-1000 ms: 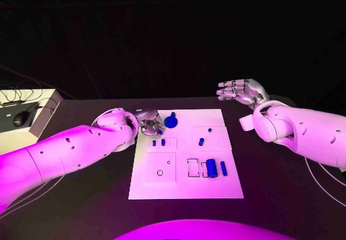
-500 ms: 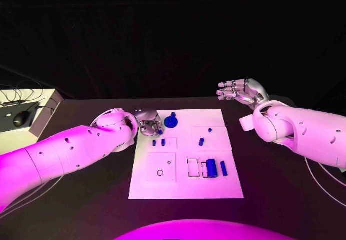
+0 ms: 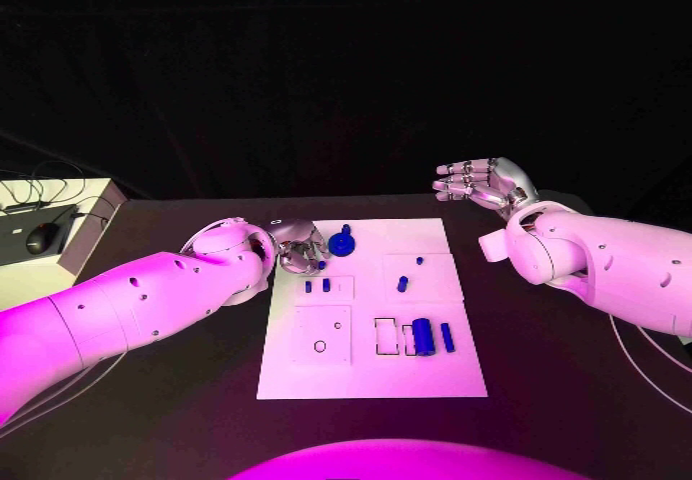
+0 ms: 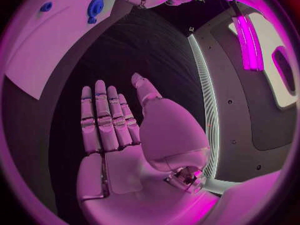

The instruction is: Assemble the parts on the task board

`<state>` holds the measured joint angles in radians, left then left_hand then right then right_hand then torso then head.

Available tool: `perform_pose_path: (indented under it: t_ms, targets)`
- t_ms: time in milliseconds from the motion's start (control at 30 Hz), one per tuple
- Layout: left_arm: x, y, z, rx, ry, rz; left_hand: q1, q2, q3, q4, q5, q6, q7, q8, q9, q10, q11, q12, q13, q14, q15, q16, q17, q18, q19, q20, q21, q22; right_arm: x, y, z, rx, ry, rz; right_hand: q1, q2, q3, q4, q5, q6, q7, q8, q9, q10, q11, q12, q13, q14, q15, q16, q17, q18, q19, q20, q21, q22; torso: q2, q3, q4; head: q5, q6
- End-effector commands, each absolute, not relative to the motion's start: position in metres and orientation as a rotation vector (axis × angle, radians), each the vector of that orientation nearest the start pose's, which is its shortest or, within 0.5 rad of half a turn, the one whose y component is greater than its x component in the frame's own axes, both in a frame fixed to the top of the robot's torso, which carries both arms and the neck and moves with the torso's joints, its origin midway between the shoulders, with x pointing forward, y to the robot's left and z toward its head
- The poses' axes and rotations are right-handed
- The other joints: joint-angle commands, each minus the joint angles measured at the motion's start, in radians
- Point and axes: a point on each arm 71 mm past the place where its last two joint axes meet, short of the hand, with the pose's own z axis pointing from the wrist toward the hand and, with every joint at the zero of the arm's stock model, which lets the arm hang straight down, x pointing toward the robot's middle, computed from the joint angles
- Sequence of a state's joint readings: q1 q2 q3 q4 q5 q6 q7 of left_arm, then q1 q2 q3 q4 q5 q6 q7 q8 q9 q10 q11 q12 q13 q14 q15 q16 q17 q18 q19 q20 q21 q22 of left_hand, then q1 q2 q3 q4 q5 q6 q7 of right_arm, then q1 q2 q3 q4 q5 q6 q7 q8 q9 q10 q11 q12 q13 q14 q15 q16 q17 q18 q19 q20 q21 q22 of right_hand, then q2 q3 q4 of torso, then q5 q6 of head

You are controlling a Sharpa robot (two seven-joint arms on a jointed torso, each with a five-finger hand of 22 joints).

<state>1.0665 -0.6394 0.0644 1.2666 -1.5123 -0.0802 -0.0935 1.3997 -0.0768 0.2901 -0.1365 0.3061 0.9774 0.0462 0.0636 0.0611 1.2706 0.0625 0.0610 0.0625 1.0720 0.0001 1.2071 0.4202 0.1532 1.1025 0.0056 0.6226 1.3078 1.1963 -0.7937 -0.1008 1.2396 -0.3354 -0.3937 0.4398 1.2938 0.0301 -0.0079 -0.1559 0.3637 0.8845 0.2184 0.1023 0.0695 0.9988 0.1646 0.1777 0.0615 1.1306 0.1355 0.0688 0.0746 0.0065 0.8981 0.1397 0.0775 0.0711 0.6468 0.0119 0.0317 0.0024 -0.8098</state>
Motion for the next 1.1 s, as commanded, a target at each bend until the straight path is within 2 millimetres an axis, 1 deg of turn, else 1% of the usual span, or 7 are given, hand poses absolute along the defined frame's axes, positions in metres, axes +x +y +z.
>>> perform_pose_path:
  t_ms: [33, 267, 433, 633, 867, 1000, 1100]
  targets:
    - [0.5100, 0.1670, -0.2474, 0.197, 1.905, -0.615, 0.002, -0.010, 0.005, 0.004, -0.002, -0.006, 0.004, -0.004, -0.001, 0.006, -0.004, 0.003, 0.001, 0.000, -0.001, 0.002, -0.001, 0.005, 0.005, 0.002, -0.005, 0.014, 0.5265, -0.2725, -0.2061, 0.764, 1.397, 1.182, -0.008, 0.003, 0.003, 0.001, 0.005, 0.005, 0.005, -0.006, -0.001, 0.006, 0.000, -0.003, -0.001, 0.000, -0.003, -0.004, -0.001, -0.006, -0.004, -0.003, -0.002, 0.000, 0.000, 0.0001, 0.0000, 0.000, 0.000]
    - [0.5099, 0.1685, -0.2478, 0.196, 1.911, -0.609, 0.005, -0.009, 0.005, 0.005, -0.002, 0.000, 0.005, -0.003, 0.000, 0.008, -0.005, 0.003, 0.001, 0.000, -0.002, 0.002, -0.001, 0.004, 0.006, 0.001, -0.007, 0.014, 0.5265, -0.2727, -0.2060, 0.764, 1.396, 1.182, -0.008, 0.003, 0.003, 0.001, 0.005, 0.005, 0.005, -0.006, -0.001, 0.006, 0.000, -0.003, -0.001, 0.000, -0.003, -0.004, -0.001, -0.006, -0.004, -0.003, -0.002, 0.000, 0.000, 0.0000, 0.0004, -0.001, 0.000]
    - [0.5089, 0.1706, -0.2467, 0.196, 1.911, -0.607, 0.008, -0.008, 0.005, 0.004, -0.003, 0.035, 0.012, -0.002, 0.001, 0.013, -0.007, 0.004, 0.002, 0.000, -0.003, 0.002, 0.000, 0.004, 0.006, 0.000, -0.007, 0.016, 0.5263, -0.2732, -0.2059, 0.764, 1.395, 1.181, -0.008, 0.003, 0.003, 0.001, 0.005, 0.005, 0.005, -0.006, -0.001, 0.006, 0.000, -0.003, -0.001, 0.000, -0.003, -0.004, -0.001, -0.006, -0.004, -0.003, -0.002, 0.000, 0.000, -0.0003, 0.0005, -0.001, 0.002]
    - [0.5078, 0.1732, -0.2441, 0.193, 1.902, -0.615, 0.009, -0.009, 0.002, 0.003, -0.002, 0.032, 0.009, -0.003, 0.000, 0.017, -0.008, 0.004, 0.002, 0.000, -0.004, 0.004, 0.003, 0.003, 0.006, -0.001, -0.007, 0.016, 0.5260, -0.2734, -0.2058, 0.764, 1.395, 1.181, -0.007, 0.004, 0.003, 0.000, 0.004, 0.007, 0.004, -0.006, -0.001, 0.007, -0.001, -0.004, -0.001, 0.001, -0.003, -0.004, -0.002, -0.006, -0.004, -0.003, -0.002, 0.000, -0.001, -0.0002, 0.0014, -0.002, 0.002]
    - [0.5065, 0.1715, -0.2422, 0.196, 1.891, -0.633, 0.009, -0.006, -0.004, 0.003, -0.003, 0.045, 0.008, -0.002, 0.001, 0.027, -0.014, 0.005, 0.002, -0.001, -0.008, 0.007, 0.006, 0.000, 0.006, -0.004, -0.008, 0.016, 0.5259, -0.2730, -0.2058, 0.764, 1.396, 1.182, -0.007, 0.004, 0.003, 0.000, 0.004, 0.007, 0.004, -0.006, -0.001, 0.007, -0.001, -0.004, -0.001, 0.001, -0.003, -0.004, -0.002, -0.006, -0.004, -0.003, -0.002, 0.000, 0.000, -0.0009, 0.0007, 0.000, 0.003]
    - [0.5060, 0.1705, -0.2407, 0.193, 1.876, -0.647, 0.012, -0.005, -0.009, 0.000, -0.003, 0.027, 0.006, -0.003, 0.000, 0.034, -0.016, 0.007, 0.003, 0.002, -0.009, 0.007, 0.010, -0.002, 0.008, -0.006, -0.008, 0.016, 0.5260, -0.2730, -0.2059, 0.764, 1.397, 1.182, -0.007, 0.004, 0.003, 0.000, 0.004, 0.007, 0.004, -0.006, -0.001, 0.007, -0.001, -0.004, -0.001, 0.001, -0.003, -0.004, -0.002, -0.006, -0.004, -0.003, -0.002, 0.000, 0.001, -0.0009, 0.0007, -0.001, 0.003]
    - [0.5056, 0.1699, -0.2403, 0.194, 1.873, -0.653, 0.014, -0.003, -0.012, -0.001, -0.003, 0.025, 0.003, -0.003, 0.000, 0.041, -0.020, 0.009, 0.004, 0.004, -0.012, 0.009, 0.012, -0.003, 0.009, -0.008, -0.008, 0.016, 0.5260, -0.2729, -0.2059, 0.764, 1.397, 1.183, -0.007, 0.004, 0.003, 0.000, 0.004, 0.007, 0.004, -0.006, -0.001, 0.007, -0.001, -0.004, -0.001, 0.001, -0.003, -0.004, -0.002, -0.006, -0.004, -0.003, -0.002, 0.000, 0.001, -0.0006, 0.0004, -0.001, 0.003]
